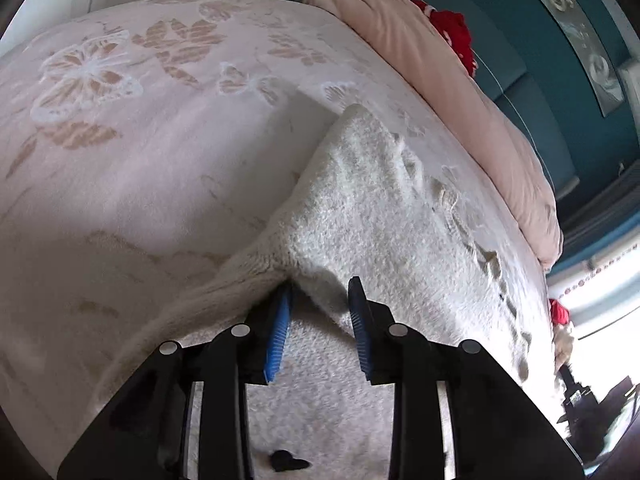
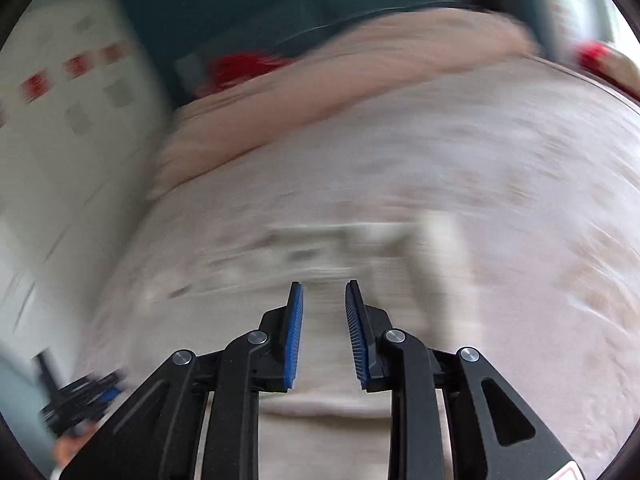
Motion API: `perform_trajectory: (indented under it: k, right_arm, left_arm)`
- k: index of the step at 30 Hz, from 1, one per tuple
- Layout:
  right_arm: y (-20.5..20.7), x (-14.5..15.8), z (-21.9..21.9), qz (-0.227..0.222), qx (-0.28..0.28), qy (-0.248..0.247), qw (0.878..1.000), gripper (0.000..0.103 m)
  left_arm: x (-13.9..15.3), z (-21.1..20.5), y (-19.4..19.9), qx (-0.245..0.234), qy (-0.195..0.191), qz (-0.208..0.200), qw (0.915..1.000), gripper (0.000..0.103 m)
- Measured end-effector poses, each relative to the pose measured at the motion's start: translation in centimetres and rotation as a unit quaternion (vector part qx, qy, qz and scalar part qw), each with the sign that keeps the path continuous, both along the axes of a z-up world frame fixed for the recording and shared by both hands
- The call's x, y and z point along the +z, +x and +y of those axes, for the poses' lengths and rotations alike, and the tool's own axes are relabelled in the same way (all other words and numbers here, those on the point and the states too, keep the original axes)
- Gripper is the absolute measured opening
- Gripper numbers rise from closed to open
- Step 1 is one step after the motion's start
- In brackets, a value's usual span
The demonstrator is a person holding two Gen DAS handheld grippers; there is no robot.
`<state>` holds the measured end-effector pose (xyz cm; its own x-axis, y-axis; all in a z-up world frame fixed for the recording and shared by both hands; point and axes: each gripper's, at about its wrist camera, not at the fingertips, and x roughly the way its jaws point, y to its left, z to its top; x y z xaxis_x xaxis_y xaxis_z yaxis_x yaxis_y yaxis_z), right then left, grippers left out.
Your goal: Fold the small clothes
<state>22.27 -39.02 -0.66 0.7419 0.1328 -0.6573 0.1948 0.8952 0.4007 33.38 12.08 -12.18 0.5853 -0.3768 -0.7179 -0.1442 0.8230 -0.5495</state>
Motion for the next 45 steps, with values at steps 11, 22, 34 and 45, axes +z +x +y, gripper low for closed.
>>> perform_trajectory:
  k: [11, 22, 34, 45]
  right_arm:
    - [16.5, -4.6, 25.9, 0.086, 0.295, -0.082, 0.948, 0.015]
    - [22.8, -7.5, 29.5, 0.101, 0.240, -0.099, 0.960, 0.014]
    - [2.6, -6.9, 3.9, 0.100, 0.002, -0.062, 0.993, 0.009]
    - [-5.4, -8.6, -3.8, 0.130, -0.050, -0.035, 0.990, 0.002]
  left_arm:
    - [-1.8, 0.8, -0.9, -0.003, -0.032, -0.059, 0.9978, 0.025]
    - [-2.1, 0.5, -1.0, -0.001, -0.028, -0.071, 0.9971, 0.025]
    - [-2.3, 0.2, -1.7, -0.005, -0.021, -0.093, 0.9955, 0.025]
    - [-2.1, -0.4, -1.5, -0.005, 0.006, -0.089, 0.9960, 0.025]
